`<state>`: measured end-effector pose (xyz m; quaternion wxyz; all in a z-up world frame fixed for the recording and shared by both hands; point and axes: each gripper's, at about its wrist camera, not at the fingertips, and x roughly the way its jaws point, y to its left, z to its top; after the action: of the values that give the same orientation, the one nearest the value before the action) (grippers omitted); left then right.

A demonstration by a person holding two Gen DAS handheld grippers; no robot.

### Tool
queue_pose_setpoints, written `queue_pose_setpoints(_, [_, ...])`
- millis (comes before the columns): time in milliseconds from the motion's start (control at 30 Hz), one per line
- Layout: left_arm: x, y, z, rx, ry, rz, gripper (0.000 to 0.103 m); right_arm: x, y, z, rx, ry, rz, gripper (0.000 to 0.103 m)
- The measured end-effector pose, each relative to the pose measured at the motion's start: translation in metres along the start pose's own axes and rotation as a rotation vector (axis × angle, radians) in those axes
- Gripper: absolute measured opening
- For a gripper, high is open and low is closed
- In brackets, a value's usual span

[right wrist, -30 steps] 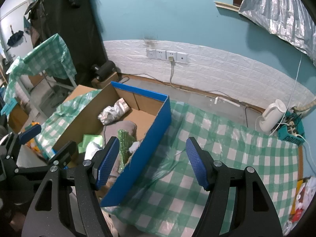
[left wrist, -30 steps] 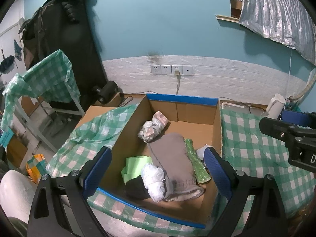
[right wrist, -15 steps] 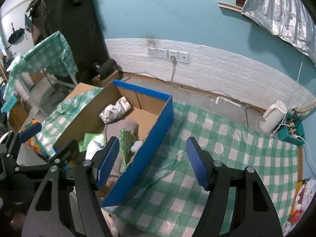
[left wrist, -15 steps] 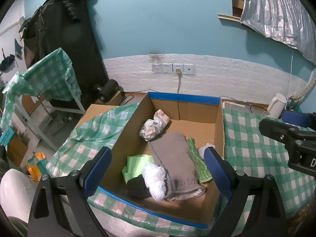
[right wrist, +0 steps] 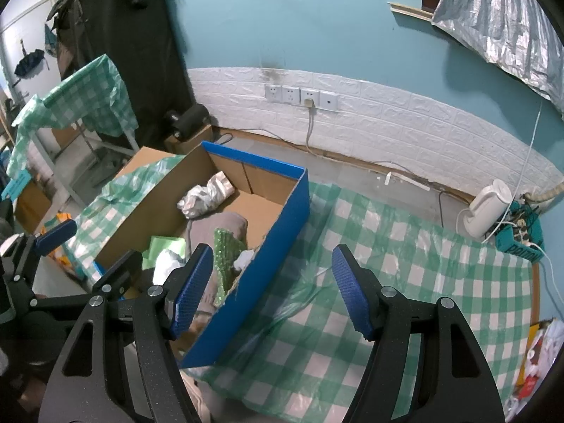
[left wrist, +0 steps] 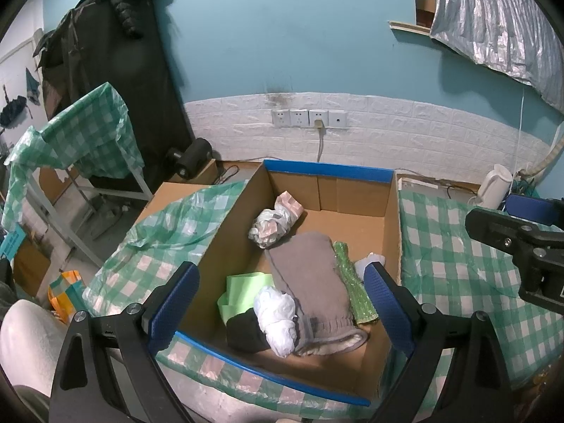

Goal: Organize soft objects

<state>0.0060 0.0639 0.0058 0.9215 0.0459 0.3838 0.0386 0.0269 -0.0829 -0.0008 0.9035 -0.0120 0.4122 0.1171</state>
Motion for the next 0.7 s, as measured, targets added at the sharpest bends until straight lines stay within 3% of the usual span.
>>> queue_pose_setpoints(700, [0.0,-0.0001,-0.0014,0.001,0.006,0.0,0.095,-0.0002,0.0014,0.0,0.003,-0.001,-0.002,0.07])
